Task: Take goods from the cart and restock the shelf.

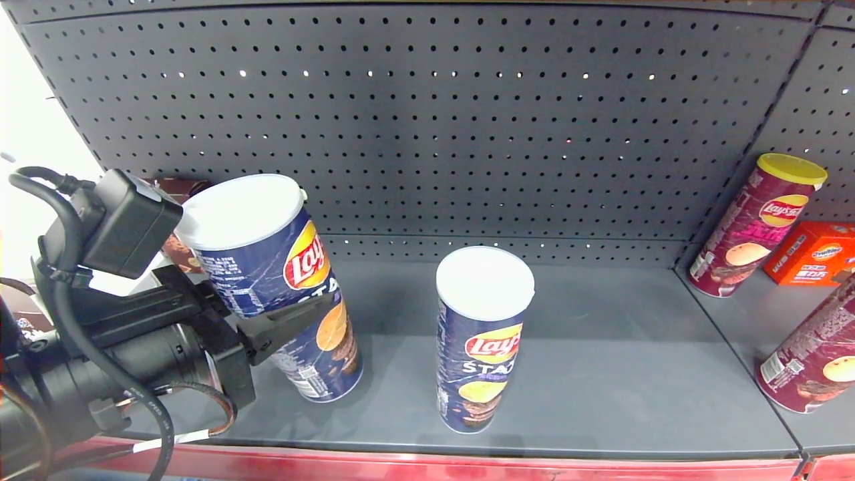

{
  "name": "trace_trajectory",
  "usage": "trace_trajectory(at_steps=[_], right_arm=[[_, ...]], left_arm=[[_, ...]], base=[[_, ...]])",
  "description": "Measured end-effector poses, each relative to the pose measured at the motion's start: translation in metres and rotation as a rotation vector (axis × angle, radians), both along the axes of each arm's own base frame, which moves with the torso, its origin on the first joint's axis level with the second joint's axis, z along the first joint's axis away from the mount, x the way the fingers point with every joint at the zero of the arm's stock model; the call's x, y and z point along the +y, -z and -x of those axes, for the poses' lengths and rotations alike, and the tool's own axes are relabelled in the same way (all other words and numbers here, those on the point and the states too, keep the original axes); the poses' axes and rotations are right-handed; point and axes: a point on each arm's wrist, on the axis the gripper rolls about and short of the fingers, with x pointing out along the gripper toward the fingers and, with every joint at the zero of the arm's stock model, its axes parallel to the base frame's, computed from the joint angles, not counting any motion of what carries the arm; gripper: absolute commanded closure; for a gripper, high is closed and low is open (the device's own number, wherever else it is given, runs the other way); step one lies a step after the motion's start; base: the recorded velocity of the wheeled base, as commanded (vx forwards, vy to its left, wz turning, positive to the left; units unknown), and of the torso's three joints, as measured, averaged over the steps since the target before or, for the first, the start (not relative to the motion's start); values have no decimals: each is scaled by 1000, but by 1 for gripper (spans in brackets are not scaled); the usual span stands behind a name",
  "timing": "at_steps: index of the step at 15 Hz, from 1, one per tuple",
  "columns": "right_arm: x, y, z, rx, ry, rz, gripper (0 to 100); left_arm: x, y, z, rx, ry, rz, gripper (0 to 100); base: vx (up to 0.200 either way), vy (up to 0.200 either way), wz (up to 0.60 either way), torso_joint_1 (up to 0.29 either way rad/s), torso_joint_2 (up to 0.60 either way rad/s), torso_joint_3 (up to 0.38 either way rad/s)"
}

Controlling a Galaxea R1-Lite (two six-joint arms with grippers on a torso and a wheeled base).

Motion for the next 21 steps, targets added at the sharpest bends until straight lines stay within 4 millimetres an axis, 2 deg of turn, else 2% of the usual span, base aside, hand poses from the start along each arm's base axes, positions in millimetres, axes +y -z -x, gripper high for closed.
trace_trajectory(at_steps=[4,8,14,17,21], right_arm=[[0,0,0,0,0,0,0],[0,0,0,0,0,0,0],[0,0,0,1,0,0,0],[0,0,0,1,0,0,0],[0,0,0,1,0,0,0]], left_arm=[[-4,-2,2,-4,27,4,100],[-8,-14,-3,-31,34,21,100],[-11,-25,-47,-6,16,11,100],[-21,-24,-69,30,120,-19,100],[-36,-11,-108,65,137,-59,100]], base=[[0,0,0,0,0,0],[0,0,0,0,0,0],[0,0,0,0,0,0],[0,0,0,0,0,0],[0,0,0,0,0,0]])
